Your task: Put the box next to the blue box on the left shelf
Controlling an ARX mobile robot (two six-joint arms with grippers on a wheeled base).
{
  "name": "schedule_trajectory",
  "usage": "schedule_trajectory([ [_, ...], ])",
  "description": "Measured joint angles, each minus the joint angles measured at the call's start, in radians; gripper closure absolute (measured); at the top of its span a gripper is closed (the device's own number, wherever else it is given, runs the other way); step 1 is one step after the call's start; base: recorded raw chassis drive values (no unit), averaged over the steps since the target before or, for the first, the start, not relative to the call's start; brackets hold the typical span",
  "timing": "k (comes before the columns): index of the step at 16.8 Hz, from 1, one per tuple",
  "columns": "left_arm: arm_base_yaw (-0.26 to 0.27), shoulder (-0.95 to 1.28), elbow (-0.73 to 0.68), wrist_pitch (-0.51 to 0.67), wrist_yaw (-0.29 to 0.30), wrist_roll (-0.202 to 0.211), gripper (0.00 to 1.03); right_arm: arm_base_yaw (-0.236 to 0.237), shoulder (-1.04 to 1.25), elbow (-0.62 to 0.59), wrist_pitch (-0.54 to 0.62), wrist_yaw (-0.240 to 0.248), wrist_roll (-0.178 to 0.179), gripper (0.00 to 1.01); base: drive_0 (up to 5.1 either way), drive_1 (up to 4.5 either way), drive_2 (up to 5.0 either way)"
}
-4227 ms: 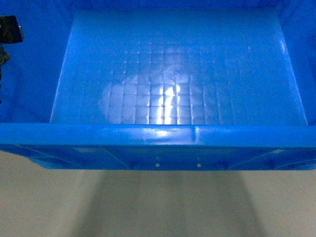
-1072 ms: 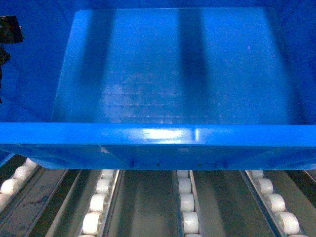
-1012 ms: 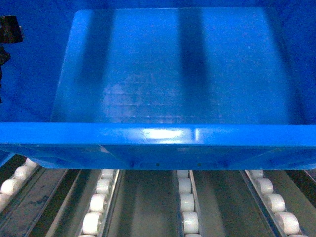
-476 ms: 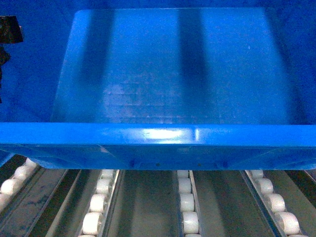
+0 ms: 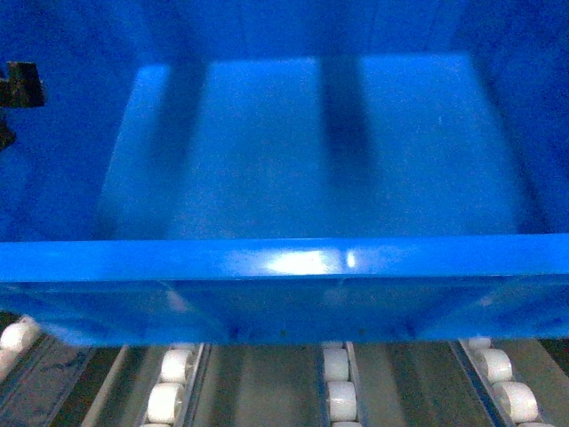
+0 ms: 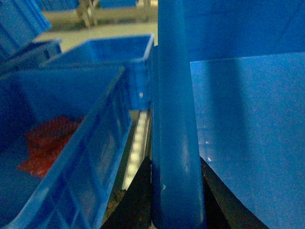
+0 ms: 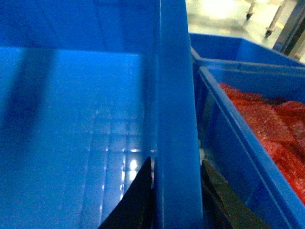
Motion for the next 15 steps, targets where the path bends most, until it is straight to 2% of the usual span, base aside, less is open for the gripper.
schedule_trajectory([
  [1,0.0,-0.01,0.017,-0.109,-0.001,-0.006,0.86,-0.003,0.006,-0.003,-0.053,-0.02,0.008,0.8,0.0,0.0,0.0],
  [2,0.001,-0.003,0.018,-0.14,-0.003,-0.011,0.86,-0.005,0.024,-0.005,-0.07,-0.034,0.01,0.8,0.0,0.0,0.0],
  [4,0.005,0.024,0.037,-0.141,0.011,-0.021,0.86,-0.026,0.036,0.007,-0.082,-0.058,0.008,0.8,0.0,0.0,0.0],
  [7,0.003,0.11,0.14,-0.154,0.042,-0.035,0.86,-0.085,0.087,0.099,-0.149,-0.098,-0.006,0.8,0.0,0.0,0.0],
  [11,-0.055,0.23,0.245,-0.242,0.029,-0.059,0.86,-0.151,0.161,0.147,-0.222,-0.126,-0.027,0.81,0.0,0.0,0.0],
  [15,-0.078,0.287,0.273,-0.303,0.018,-0.099,0.86,-0.174,0.189,0.146,-0.237,-0.143,-0.039,0.81,0.0,0.0,0.0],
])
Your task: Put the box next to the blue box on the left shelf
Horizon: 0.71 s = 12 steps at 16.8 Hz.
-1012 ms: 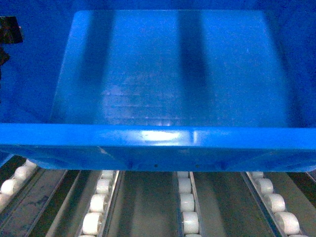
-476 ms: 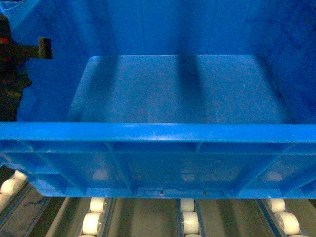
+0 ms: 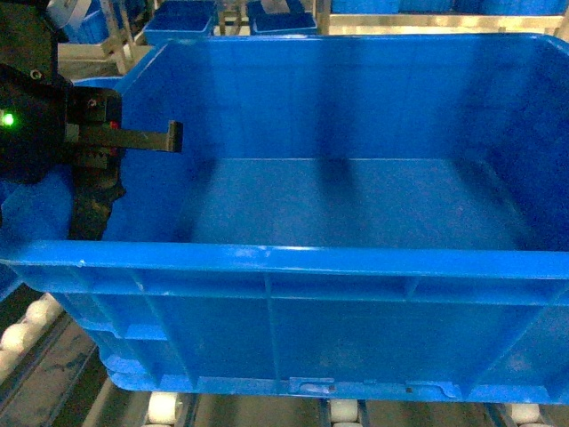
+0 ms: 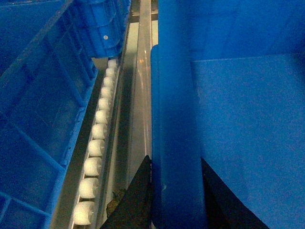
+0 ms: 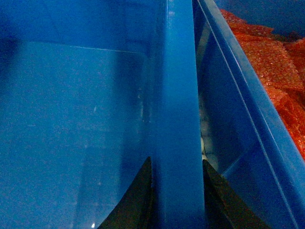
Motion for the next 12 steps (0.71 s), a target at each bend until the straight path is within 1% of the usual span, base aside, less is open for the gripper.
schedule_trajectory([
  [3,0.006,0.002,0.016,-0.084,-0.025,-0.013,0.86,0.004,0.01,-0.001,-0.018,-0.024,0.001,0.81,0.0,0.0,0.0],
  [6,0.03,0.006,0.015,-0.174,-0.005,-0.039,0.86,0.042,0.04,-0.002,-0.04,-0.012,0.006,0.81,0.0,0.0,0.0],
  [7,0.029,0.019,0.006,-0.126,-0.01,-0.057,0.72,0.042,0.045,-0.004,-0.035,-0.011,-0.007,0.71,0.0,0.0,0.0],
  [8,0.027,0.022,0.0,-0.052,0.008,-0.069,0.57,0.058,0.04,-0.002,-0.005,-0.026,-0.025,0.58,0.0,0.0,0.0],
  [9,0.021,0.005,0.0,0.027,0.034,-0.072,0.46,0.076,0.029,-0.002,0.043,-0.047,-0.021,0.46,0.0,0.0,0.0],
  [10,0.012,-0.027,0.002,0.064,0.063,-0.072,0.37,0.08,0.018,-0.002,0.105,-0.078,-0.002,0.37,0.0,0.0,0.0],
  [11,0.008,-0.061,0.01,0.089,0.08,-0.068,0.28,0.09,-0.014,-0.002,0.18,-0.12,0.024,0.28,0.0,0.0,0.0],
  [12,0.003,-0.097,0.021,0.122,0.087,-0.058,0.17,0.103,-0.063,0.0,0.249,-0.129,0.053,0.17,0.0,0.0,0.0],
])
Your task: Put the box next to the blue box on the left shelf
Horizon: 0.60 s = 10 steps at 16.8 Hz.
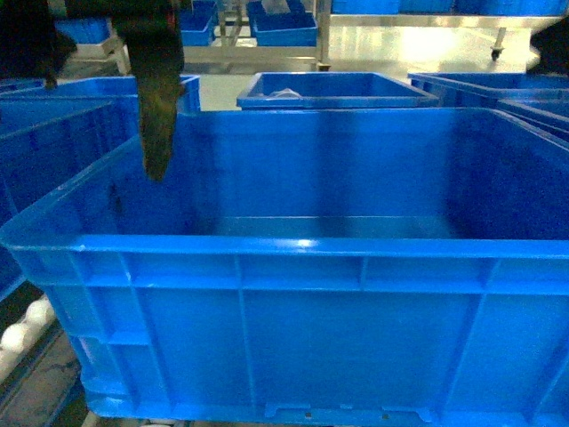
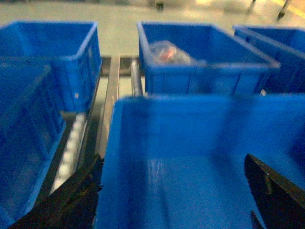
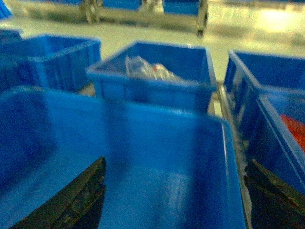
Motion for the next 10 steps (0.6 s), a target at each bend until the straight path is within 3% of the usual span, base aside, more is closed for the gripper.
schedule_trajectory([
  [1,0.0,-0.029,0.01,0.008,-0.002,0.005,0.04,0.003,-0.035,0.011,0.009,-0.01,0.018,0.02,0.0,0.0,0.0],
  [3,0.003,-0.017,0.01,-0.003,-0.006,0.01,0.05,0.001,-0.004,0.003,-0.011,-0.003,0.032,0.03,0.0,0.0,0.0],
  [4,0.006,-0.011,-0.04,0.158,-0.059,0.043,0.12,0.009,0.003,-0.051,0.148,0.096,0.027,0.13,0.0,0.0,0.0],
  [5,0.039,-0.074,-0.172,0.307,-0.065,0.084,0.29,-0.006,-0.061,-0.157,0.255,0.151,0.027,0.3,0.0,0.0,0.0],
  [7,0.102,-0.164,-0.31,0.379,-0.041,0.103,0.49,-0.045,-0.136,-0.261,0.291,0.153,0.027,0.5,0.0,0.0,0.0],
  [10,0.151,-0.27,-0.462,0.402,0.031,0.107,0.8,-0.061,-0.227,-0.387,0.3,0.113,0.027,0.81,0.0,0.0,0.0],
])
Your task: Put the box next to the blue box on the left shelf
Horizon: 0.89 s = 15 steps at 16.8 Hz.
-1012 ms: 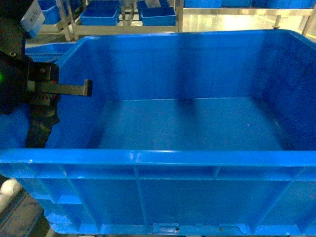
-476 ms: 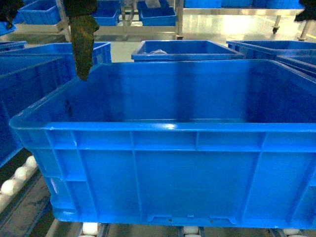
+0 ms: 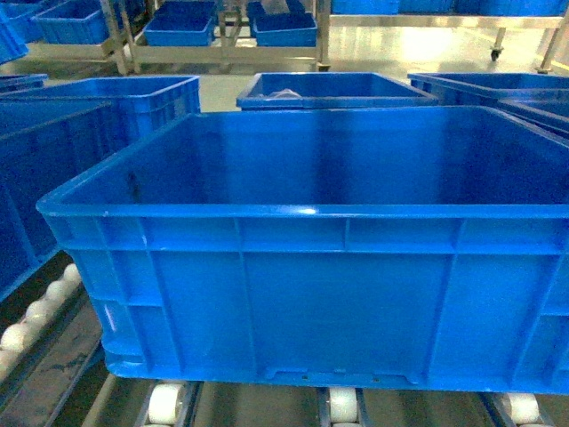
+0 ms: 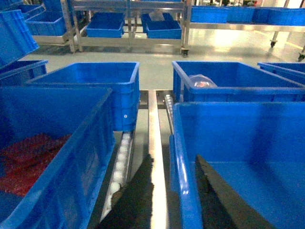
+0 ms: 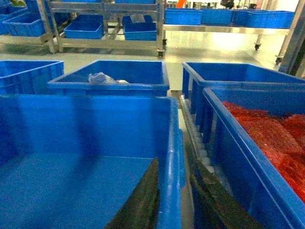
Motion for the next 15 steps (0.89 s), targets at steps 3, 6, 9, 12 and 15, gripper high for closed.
schedule_trajectory([
  [3,0.052,-0.098,-0.097,0.003,0.04,0.001,1.02,-0.029,-0.104,-0.085,-0.008,-0.016,-0.002,0.99,0.0,0.0,0.0],
  [6,0.092,-0.211,-0.183,-0.029,0.085,0.002,1.02,-0.107,-0.21,-0.157,-0.049,-0.082,-0.003,1.0,0.0,0.0,0.0],
  [9,0.154,-0.332,-0.243,-0.091,0.16,0.002,1.02,-0.1,-0.33,-0.209,-0.114,-0.093,-0.003,1.0,0.0,0.0,0.0],
  [12,0.203,-0.442,-0.283,-0.157,0.194,0.003,1.02,-0.1,-0.436,-0.243,-0.191,-0.093,-0.003,1.0,0.0,0.0,0.0],
  [15,0.2,-0.501,-0.323,-0.152,0.196,0.003,1.02,-0.1,-0.476,-0.284,-0.201,-0.093,-0.004,1.0,0.0,0.0,0.0],
])
